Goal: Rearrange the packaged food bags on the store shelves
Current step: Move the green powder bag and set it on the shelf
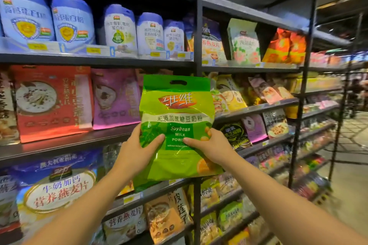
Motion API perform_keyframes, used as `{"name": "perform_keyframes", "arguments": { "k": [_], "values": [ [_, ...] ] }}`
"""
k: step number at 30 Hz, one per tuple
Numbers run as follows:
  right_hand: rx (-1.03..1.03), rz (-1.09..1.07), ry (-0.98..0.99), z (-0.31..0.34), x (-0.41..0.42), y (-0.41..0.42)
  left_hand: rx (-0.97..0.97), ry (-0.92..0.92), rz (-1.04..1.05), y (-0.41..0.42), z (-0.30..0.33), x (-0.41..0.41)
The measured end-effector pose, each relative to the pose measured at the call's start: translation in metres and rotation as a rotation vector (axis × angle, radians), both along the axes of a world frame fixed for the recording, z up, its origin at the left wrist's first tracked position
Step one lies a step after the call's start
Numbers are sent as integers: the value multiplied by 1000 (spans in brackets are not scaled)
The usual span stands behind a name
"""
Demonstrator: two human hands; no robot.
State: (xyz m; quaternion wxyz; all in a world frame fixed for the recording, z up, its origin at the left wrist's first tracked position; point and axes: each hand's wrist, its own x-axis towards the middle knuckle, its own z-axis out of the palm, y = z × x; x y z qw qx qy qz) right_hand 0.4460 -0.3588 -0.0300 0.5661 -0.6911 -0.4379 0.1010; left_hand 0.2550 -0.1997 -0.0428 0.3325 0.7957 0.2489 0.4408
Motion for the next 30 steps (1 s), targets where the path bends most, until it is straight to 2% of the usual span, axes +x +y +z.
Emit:
{"name": "perform_keyframes", "arguments": {
  "k": [14,30],
  "values": [
    [-33,-282,23,-18,110,-96,-9,53,-291,-47,-16,157],
    [-108,-396,-87,-14,381,-193,-67,95,-297,-142,-9,434]
  ]
}}
